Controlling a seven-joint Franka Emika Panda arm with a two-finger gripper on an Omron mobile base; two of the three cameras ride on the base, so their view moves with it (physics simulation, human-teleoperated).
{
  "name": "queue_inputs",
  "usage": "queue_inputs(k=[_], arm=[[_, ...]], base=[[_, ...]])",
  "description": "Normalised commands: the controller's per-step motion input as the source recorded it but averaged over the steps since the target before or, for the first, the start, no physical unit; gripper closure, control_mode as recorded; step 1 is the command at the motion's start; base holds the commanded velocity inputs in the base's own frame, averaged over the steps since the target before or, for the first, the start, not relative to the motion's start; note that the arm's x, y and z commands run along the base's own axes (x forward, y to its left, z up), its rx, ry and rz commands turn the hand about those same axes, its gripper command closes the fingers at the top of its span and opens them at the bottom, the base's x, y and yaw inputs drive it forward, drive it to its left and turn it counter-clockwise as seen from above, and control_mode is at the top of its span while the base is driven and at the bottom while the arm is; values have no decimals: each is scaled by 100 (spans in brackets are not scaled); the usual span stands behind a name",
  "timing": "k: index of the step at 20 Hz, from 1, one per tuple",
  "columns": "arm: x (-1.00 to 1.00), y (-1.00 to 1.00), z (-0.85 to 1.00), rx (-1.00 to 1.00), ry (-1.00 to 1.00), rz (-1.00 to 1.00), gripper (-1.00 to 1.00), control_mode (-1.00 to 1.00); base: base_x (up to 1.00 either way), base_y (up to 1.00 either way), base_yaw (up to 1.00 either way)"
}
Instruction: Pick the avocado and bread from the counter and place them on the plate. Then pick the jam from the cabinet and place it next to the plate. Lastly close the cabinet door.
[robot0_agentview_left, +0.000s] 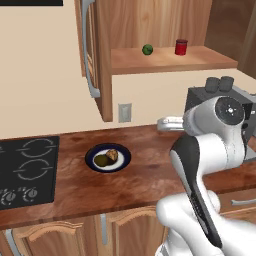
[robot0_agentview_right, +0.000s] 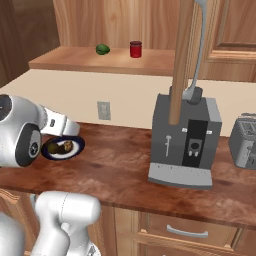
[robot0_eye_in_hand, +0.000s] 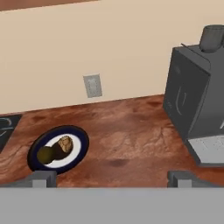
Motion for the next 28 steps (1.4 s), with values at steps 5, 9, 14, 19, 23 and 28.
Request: queue_inputs(k=[5,9,14,19,23,28], arm=[[-32,-10,50,0,-11,1,-100,-100],[-15,-4,60,0,-1,0,-100,-100],[-11,-7,60,0,0,0,-100,-100],[-4,-15,49,0,0,0,-100,-100],[0,-21,44,0,0,0,-100,-100],[0,-22,32,0,0,0,-100,-100]], base=[[0,0,0],[0,0,0],[0,0,0],[0,0,0],[0,0,0],[0,0,0]])
